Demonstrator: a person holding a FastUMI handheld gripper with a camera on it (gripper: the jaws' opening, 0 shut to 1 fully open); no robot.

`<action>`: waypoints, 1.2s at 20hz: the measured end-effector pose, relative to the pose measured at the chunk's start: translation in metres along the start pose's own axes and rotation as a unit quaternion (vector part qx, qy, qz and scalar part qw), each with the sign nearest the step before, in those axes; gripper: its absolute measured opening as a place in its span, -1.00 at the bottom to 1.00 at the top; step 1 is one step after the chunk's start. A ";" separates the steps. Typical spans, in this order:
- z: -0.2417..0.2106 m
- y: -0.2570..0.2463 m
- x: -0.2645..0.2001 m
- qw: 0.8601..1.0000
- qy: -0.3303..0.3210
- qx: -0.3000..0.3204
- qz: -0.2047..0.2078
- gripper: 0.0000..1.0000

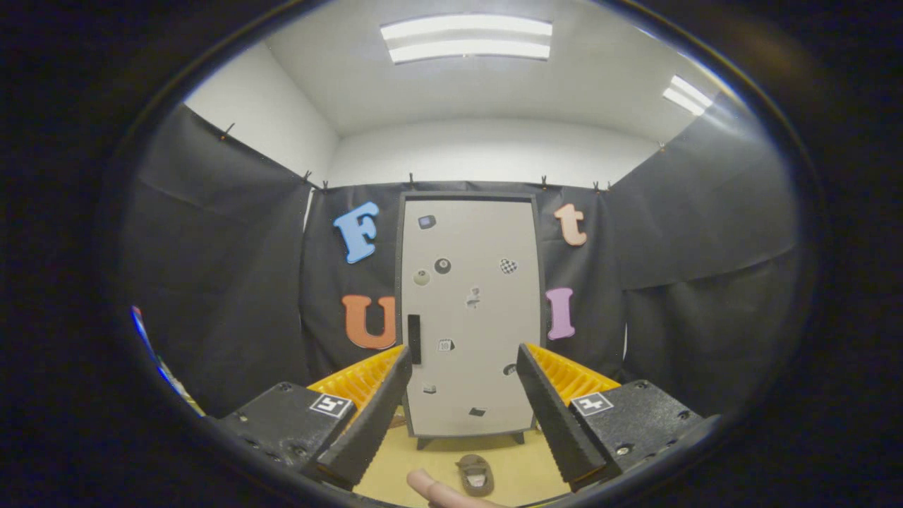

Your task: Open the shoe cabinet door, grab the shoes and put them into the shoe cabinet, then close the shoe cabinet door.

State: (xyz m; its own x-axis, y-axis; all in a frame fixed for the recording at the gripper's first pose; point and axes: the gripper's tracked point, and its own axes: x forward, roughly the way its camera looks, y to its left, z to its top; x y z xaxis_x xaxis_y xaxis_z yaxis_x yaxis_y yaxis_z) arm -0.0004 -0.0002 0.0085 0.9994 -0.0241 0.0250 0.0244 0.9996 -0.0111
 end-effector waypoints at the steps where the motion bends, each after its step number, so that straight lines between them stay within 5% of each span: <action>1: -0.003 0.002 0.006 1.000 0.005 0.001 -0.001 0.96; 11: -0.055 0.025 0.124 0.998 0.062 0.013 0.000 0.95; 19: -0.097 0.098 0.248 0.991 0.118 0.009 0.064 0.97; 24: -0.113 0.122 0.285 0.991 0.126 -0.019 0.052 0.96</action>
State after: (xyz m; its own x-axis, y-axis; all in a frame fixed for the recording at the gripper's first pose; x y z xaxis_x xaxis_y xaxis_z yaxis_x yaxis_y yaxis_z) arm 0.2898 0.1136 -0.0988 0.9711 0.0717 -0.2277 -0.0823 0.9959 -0.0376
